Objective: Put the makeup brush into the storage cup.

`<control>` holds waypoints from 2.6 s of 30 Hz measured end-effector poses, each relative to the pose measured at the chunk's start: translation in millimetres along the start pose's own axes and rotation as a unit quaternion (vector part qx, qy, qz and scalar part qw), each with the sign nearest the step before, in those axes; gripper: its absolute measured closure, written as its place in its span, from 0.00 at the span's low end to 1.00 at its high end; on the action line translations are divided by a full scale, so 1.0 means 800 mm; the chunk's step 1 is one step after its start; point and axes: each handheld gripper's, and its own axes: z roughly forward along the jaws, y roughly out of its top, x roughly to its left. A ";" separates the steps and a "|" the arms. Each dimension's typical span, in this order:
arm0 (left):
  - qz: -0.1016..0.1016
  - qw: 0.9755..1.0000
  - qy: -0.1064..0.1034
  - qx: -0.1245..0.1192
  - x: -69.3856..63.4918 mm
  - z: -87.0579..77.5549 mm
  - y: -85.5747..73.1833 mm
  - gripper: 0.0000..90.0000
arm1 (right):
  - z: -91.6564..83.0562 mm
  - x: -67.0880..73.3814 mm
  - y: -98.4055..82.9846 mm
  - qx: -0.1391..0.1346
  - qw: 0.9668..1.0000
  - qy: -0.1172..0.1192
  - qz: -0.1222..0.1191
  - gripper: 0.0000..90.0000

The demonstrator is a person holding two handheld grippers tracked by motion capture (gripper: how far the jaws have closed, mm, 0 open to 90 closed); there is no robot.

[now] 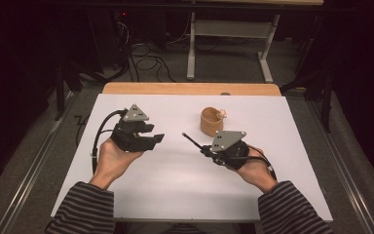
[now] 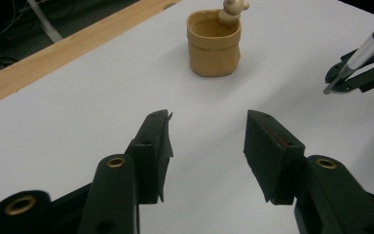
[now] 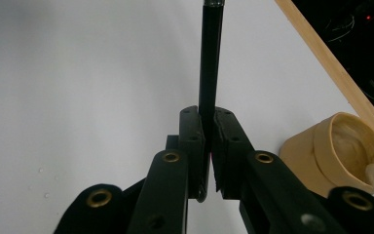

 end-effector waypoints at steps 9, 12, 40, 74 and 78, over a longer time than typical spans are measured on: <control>-0.009 1.000 0.005 -0.004 0.006 -0.002 -0.013 0.58 | -0.005 -0.004 -0.002 -0.007 1.000 -0.003 0.010 0.95; -0.011 1.000 0.007 -0.004 0.008 -0.004 -0.018 0.58 | -0.007 -0.006 -0.003 -0.011 1.000 -0.005 0.014 0.95; -0.040 0.999 0.010 -0.016 0.017 -0.010 -0.061 0.57 | -0.018 -0.013 -0.008 -0.024 0.999 -0.008 0.032 0.95; -0.082 0.996 0.006 -0.027 0.022 -0.005 -0.116 0.56 | -0.026 -0.021 -0.016 -0.033 0.998 -0.015 0.052 0.95; -0.081 0.996 0.008 -0.027 0.021 -0.004 -0.118 0.56 | -0.026 -0.022 -0.017 -0.036 0.998 -0.015 0.055 0.95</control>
